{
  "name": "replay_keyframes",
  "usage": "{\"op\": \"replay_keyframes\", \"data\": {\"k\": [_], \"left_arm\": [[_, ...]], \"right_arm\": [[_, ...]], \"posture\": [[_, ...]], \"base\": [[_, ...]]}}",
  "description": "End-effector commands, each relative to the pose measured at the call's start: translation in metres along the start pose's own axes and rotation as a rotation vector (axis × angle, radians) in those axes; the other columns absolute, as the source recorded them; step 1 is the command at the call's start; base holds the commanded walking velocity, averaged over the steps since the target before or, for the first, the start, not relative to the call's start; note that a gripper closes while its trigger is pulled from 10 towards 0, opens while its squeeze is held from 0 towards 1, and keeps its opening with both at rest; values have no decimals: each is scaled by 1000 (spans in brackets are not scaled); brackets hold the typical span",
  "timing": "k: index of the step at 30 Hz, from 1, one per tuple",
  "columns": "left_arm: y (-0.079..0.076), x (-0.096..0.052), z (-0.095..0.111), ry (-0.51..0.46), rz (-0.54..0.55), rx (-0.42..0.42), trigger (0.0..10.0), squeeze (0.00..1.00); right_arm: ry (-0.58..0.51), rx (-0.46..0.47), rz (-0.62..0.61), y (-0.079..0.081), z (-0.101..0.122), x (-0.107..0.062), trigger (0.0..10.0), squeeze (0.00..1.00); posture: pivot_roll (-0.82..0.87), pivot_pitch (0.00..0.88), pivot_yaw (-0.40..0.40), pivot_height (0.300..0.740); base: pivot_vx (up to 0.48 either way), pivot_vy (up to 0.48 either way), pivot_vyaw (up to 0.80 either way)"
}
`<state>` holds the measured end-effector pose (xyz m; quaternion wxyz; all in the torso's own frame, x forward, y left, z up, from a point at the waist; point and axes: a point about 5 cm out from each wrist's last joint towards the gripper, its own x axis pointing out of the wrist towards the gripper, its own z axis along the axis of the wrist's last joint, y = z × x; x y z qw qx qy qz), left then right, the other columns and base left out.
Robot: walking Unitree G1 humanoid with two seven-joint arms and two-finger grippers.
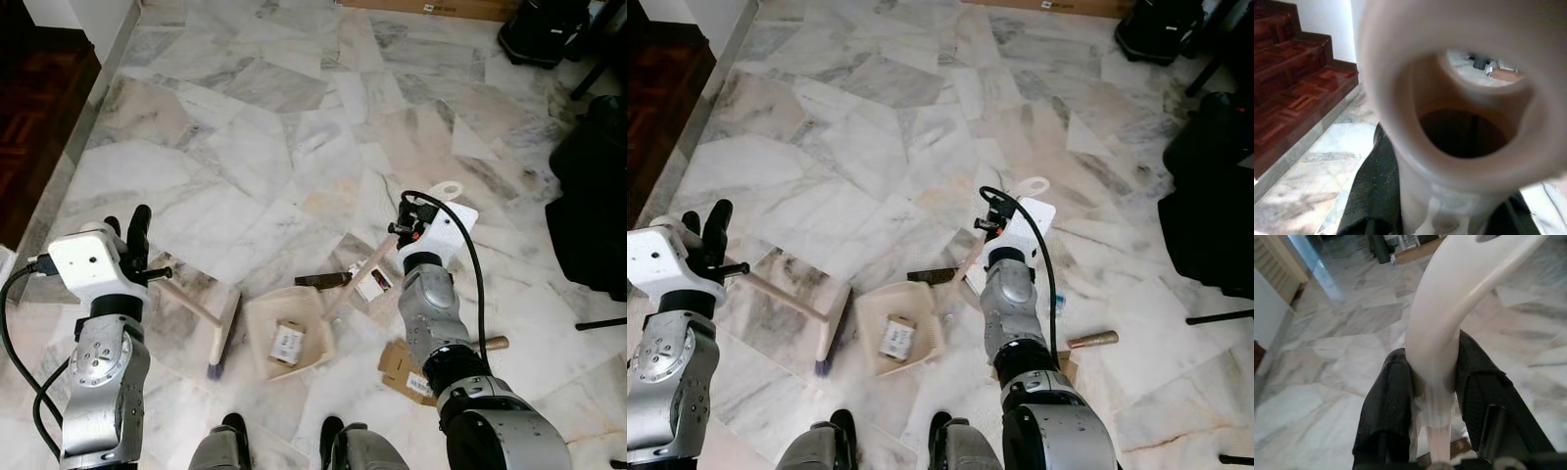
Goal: Sweep floor
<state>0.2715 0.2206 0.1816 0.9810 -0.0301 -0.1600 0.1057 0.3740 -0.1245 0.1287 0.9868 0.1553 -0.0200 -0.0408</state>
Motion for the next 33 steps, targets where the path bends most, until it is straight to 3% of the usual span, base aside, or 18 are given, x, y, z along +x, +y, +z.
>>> {"op": "replay_keyframes", "data": {"k": [1,12,21,25,33], "left_arm": [[2,-1,0,-14,10,-9,10000,0],[0,-3,-2,-23,26,-8,10000,0],[3,-11,-6,-22,70,41,10000,0],[6,-16,-7,-17,84,81,10000,0],[5,-16,-6,-36,108,79,10000,0]], "right_arm": [[-13,41,-3,-1,3,0,10000,0],[-101,-13,15,-6,25,5,10000,0],[-166,22,45,1,41,5,10000,0],[-165,10,57,0,40,0,10000,0],[-154,-64,65,-10,34,-8,10000,0]], "posture": [[88,200,-32,740],[69,166,-42,740],[63,161,-42,740],[59,156,-42,740],[52,157,-52,740]], "base": [[0,0,0],[0,0,0],[0,0,0],[0,0,0],[0,0,56]]}}
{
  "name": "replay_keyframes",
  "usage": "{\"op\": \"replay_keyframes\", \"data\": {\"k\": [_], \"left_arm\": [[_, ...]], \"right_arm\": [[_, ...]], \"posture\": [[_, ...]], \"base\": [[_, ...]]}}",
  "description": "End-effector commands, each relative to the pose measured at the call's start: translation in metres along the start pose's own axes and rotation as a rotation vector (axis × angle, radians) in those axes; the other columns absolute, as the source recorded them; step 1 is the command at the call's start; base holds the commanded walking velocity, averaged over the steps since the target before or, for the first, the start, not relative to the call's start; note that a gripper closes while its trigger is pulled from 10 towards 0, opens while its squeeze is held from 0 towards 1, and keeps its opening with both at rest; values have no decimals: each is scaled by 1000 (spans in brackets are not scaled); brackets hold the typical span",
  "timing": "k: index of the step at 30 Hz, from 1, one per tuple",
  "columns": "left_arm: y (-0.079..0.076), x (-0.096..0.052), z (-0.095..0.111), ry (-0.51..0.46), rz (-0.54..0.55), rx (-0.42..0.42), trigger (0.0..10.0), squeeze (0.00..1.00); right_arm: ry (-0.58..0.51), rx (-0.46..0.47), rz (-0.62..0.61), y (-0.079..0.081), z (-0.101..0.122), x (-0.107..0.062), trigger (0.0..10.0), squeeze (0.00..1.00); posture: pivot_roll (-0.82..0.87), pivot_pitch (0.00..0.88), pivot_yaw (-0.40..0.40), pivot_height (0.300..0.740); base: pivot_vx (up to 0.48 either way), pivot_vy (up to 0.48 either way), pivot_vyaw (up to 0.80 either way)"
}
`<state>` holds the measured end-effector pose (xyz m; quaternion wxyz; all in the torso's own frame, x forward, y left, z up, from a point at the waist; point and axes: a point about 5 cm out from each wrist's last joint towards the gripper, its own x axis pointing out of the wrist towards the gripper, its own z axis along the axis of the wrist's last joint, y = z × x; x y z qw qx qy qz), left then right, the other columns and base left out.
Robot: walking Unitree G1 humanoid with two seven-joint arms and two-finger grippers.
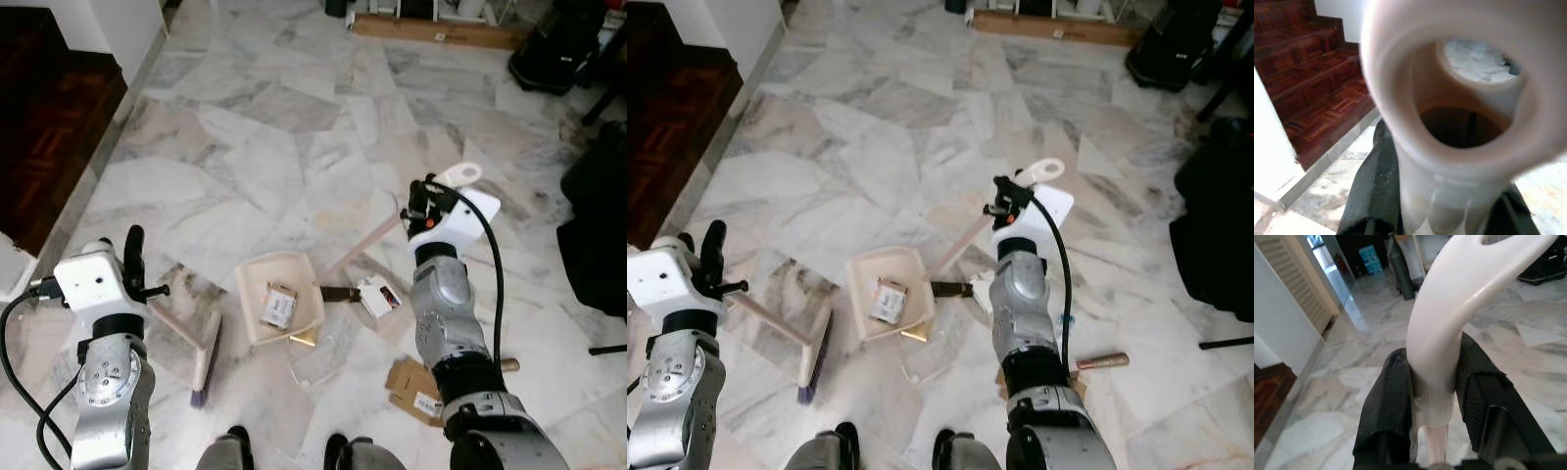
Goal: Sweep floor
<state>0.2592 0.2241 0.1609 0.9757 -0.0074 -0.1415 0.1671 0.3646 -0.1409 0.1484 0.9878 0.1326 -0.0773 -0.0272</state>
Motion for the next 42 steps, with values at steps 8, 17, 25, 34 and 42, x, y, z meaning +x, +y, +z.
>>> {"op": "replay_keyframes", "data": {"k": [8,17,25,34,42], "left_arm": [[-4,2,8,-66,-35,12,10000,0],[-7,3,6,-50,-65,3,10000,0],[-3,-1,4,-29,-92,25,10000,0],[-3,-3,3,-21,-91,27,10000,0],[-1,-6,2,-11,-77,30,10000,0]], "right_arm": [[-53,-59,65,4,11,-1,10000,0],[-53,-52,84,11,14,0,10000,0],[-41,-52,83,11,10,-2,10000,0],[-37,-53,87,12,12,-1,10000,0],[-23,-51,93,14,10,-2,10000,0]], "posture": [[54,173,-58,740],[59,187,-49,740],[61,205,-38,740],[61,224,-43,740],[67,231,-48,740]], "base": [[0,0,763],[0,0,800],[0,0,800],[0,0,800],[0,0,800]]}}
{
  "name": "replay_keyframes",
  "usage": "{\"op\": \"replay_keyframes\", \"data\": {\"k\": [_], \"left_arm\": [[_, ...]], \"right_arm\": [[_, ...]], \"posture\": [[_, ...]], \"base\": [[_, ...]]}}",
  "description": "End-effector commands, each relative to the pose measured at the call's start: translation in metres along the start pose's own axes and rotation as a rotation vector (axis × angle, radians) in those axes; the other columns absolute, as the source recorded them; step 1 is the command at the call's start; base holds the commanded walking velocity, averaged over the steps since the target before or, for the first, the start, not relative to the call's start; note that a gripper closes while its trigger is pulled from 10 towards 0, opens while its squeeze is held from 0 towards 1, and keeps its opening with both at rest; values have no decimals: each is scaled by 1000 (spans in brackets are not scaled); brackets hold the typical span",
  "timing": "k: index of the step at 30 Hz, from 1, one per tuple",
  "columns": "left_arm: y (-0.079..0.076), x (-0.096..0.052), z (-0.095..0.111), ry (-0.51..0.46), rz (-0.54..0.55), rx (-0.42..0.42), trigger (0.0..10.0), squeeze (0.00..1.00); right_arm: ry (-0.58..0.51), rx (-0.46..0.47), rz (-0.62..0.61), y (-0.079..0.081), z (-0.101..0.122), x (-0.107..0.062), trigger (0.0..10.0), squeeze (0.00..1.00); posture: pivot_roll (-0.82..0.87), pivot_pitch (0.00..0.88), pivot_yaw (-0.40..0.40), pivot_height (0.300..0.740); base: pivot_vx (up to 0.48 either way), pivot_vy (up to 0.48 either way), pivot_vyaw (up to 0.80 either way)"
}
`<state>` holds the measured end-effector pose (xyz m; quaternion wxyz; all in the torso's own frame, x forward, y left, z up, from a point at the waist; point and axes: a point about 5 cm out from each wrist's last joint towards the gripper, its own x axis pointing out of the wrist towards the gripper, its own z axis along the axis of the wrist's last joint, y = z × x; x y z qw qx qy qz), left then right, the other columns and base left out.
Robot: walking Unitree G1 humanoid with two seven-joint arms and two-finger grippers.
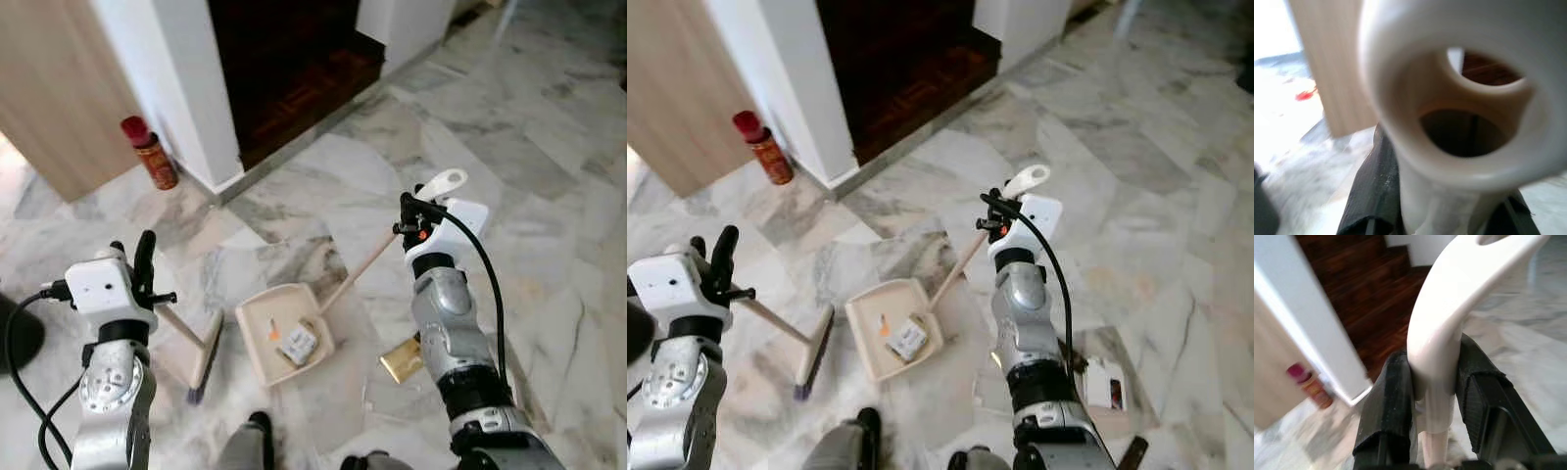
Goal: Sweep floor
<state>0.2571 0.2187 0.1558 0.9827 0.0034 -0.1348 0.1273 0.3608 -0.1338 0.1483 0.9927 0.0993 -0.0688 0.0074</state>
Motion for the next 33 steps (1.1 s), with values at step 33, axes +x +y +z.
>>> {"op": "replay_keyframes", "data": {"k": [33], "left_arm": [[5,-11,2,7,26,58,10000,0]], "right_arm": [[-28,36,30,7,11,1,10000,0]], "posture": [[68,239,-54,740]], "base": [[0,0,651]]}}
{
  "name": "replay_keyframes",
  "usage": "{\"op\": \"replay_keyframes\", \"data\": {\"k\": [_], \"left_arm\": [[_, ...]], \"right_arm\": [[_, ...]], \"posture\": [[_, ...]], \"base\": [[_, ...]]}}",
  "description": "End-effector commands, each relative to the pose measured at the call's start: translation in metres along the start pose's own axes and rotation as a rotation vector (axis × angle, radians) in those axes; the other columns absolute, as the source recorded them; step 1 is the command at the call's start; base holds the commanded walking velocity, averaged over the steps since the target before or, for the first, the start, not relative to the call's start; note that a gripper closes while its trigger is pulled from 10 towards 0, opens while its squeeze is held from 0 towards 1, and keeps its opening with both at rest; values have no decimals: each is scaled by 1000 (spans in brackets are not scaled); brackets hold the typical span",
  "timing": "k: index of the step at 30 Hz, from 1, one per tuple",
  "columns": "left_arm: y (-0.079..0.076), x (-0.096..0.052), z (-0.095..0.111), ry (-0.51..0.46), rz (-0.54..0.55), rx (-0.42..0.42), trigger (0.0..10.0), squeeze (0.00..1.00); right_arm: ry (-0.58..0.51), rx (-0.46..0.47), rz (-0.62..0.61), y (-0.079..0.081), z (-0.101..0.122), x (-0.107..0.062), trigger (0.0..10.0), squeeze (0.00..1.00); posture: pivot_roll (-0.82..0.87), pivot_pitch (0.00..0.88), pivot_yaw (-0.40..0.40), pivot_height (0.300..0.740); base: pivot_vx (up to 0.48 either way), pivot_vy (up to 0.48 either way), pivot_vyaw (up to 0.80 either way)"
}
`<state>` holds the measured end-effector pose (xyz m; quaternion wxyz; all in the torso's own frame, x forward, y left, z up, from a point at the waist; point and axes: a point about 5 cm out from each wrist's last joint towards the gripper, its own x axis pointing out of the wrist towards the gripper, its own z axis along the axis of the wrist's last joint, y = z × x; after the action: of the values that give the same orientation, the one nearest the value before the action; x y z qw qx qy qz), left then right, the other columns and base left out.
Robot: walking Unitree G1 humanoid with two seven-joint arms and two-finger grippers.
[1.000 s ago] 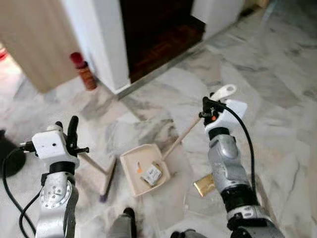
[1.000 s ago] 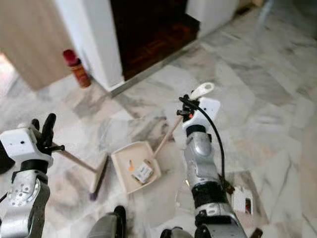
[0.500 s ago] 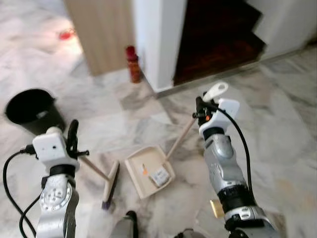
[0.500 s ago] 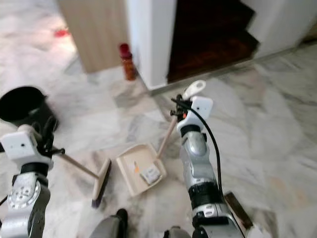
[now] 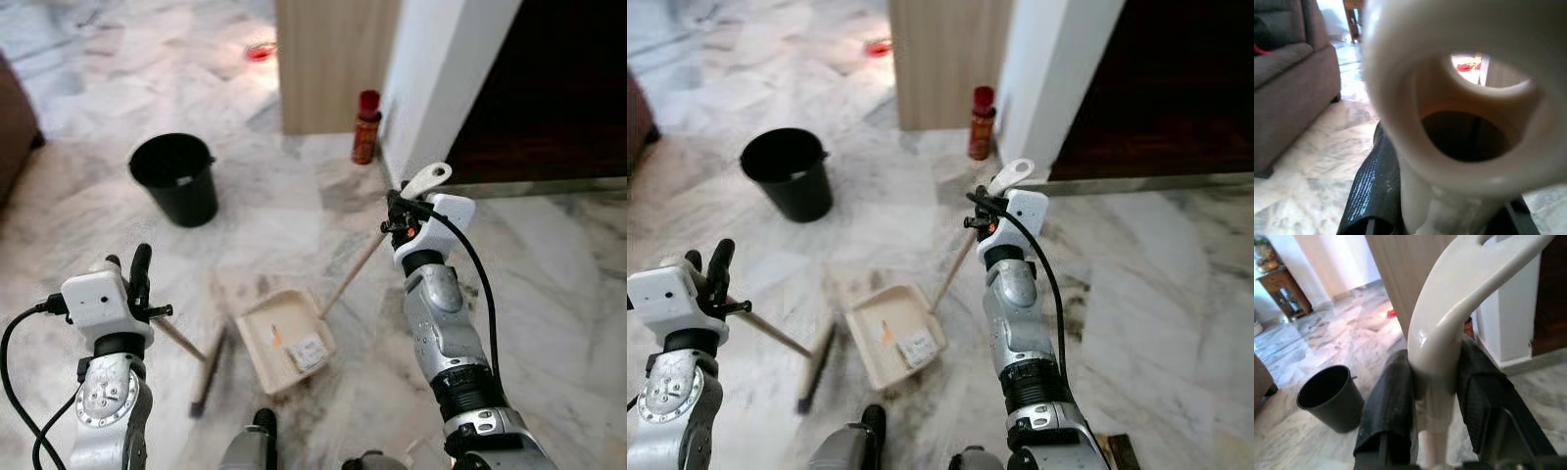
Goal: Sweep floor
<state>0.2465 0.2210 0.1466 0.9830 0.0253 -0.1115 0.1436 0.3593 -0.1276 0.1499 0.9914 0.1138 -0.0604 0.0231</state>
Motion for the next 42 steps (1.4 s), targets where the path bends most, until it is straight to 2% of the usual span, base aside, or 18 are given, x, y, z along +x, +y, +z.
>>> {"op": "replay_keyframes", "data": {"k": [1,5,7,11,19,22,42], "left_arm": [[1,0,8,-32,1,4,10000,0],[0,1,9,-41,1,7,10000,0],[1,2,10,-41,0,41,10000,0],[2,2,12,-53,11,24,10000,0],[5,1,11,-48,28,45,10000,0],[6,1,11,-49,39,54,10000,0],[5,-2,10,-46,34,47,10000,0]], "right_arm": [[-47,4,4,1,11,2,10000,0],[-44,4,3,2,11,2,10000,0],[-40,7,10,3,10,3,10000,0],[-42,14,11,4,11,3,10000,0],[-60,-8,37,7,13,3,10000,0],[-67,2,58,10,14,2,10000,0],[-56,35,78,10,12,1,10000,0]], "posture": [[68,239,-54,740],[67,248,-52,740],[67,249,-52,740],[68,250,-52,740],[70,251,-50,740],[69,251,-50,740],[69,220,-53,740]], "base": [[0,0,0],[0,0,0],[0,0,0],[0,0,0],[0,0,0],[295,0,671],[320,0,0]]}}
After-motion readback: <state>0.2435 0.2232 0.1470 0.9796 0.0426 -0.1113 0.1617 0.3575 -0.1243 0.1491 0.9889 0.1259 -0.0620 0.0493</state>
